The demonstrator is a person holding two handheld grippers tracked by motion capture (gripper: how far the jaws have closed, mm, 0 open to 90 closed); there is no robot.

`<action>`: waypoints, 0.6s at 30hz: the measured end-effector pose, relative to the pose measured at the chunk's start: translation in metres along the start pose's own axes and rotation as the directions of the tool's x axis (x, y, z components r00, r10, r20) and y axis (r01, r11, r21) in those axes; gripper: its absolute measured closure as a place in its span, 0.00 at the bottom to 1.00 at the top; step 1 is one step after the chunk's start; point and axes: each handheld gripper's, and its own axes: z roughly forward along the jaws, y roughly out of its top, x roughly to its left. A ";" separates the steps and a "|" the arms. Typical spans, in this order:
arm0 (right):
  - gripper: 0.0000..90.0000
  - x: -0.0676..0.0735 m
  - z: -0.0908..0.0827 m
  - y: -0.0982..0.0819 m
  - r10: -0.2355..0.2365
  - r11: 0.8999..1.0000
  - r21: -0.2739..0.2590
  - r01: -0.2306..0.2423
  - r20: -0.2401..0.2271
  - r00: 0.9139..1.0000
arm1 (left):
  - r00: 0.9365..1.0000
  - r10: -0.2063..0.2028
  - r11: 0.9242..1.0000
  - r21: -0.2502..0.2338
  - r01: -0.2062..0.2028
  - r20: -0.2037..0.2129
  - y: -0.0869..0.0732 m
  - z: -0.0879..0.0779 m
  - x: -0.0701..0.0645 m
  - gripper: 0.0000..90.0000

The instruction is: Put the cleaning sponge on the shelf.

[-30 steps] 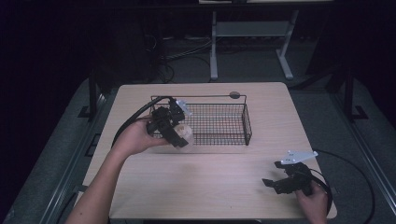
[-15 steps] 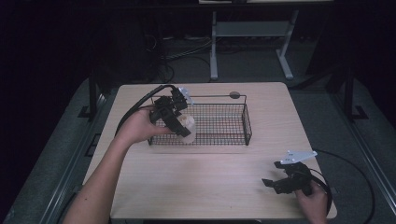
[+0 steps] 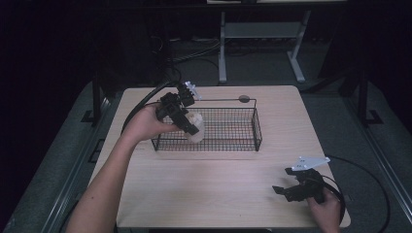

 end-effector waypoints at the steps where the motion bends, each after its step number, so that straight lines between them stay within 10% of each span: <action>1: 0.16 0.000 0.000 0.000 0.000 1.000 0.000 0.000 0.000 1.000 | 1.000 0.000 1.000 0.000 0.000 0.000 0.000 0.000 0.000 0.32; 18: 0.16 -0.002 -0.002 -0.001 -0.007 1.000 -0.021 0.007 0.006 1.000 | 0.999 -0.032 0.999 0.007 0.032 -0.021 0.016 0.022 0.024 0.32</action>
